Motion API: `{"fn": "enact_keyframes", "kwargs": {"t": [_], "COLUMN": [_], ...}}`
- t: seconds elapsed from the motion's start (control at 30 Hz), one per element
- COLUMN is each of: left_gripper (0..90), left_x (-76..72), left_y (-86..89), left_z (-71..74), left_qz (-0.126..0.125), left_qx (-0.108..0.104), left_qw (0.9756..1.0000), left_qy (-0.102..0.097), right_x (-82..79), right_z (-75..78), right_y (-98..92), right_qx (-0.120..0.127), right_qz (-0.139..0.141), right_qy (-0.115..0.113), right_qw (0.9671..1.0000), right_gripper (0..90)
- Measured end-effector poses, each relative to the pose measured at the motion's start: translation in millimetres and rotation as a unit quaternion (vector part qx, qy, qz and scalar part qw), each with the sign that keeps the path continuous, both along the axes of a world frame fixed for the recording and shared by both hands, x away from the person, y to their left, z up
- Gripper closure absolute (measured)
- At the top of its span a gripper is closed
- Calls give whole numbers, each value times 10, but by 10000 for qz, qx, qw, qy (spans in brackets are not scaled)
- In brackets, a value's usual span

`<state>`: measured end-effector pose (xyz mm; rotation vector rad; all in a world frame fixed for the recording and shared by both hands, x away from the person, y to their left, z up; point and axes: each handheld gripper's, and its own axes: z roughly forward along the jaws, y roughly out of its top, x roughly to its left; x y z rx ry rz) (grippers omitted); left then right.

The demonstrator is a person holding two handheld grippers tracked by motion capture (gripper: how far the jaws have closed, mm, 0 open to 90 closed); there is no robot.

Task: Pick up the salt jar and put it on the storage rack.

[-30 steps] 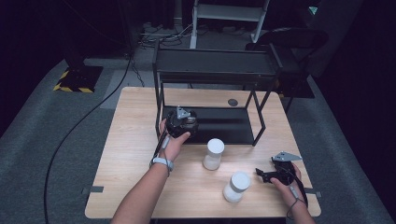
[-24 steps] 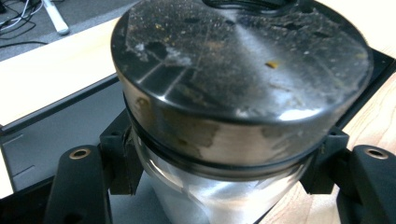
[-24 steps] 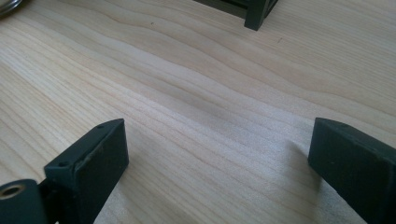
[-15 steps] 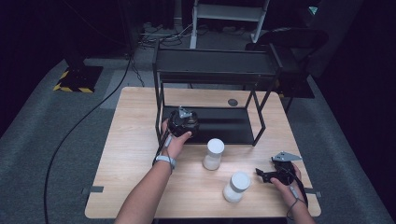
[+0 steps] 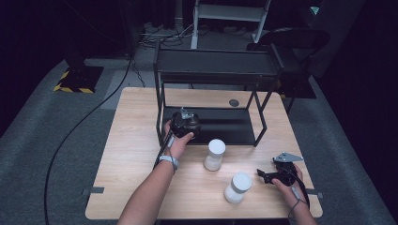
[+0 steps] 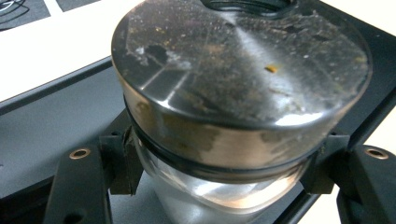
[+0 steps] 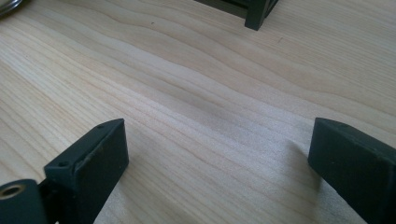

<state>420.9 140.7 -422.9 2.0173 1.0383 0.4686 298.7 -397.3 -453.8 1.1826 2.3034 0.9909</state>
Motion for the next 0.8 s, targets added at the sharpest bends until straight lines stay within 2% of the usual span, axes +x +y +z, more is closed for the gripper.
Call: {"fn": "enact_keyframes", "kwargs": {"t": [0.27, 0.57, 0.67, 0.8], "left_gripper": [303, 299, 216, 158], "left_x": [-11, -17, -35, -75], "left_y": [3, -3, 1, 12], "left_z": [-56, -59, -30, 31], "left_qz": [31, 21, 71, 78], "left_qx": [-70, -37, -76, -114], "left_qw": [10000, 10000, 9999, 9996], "left_qy": [-45, -73, -119, -230], "right_x": [0, 0, 0, 0], "right_z": [0, 0, 0, 0], "right_y": [0, 0, 0, 0], "right_qx": [-2, -2, -2, -1], "right_qz": [1, 1, 3, 3], "right_qy": [0, -1, -1, -1], "right_qw": [10000, 10000, 10000, 10000], "right_gripper": [45, 45, 45, 45]}}
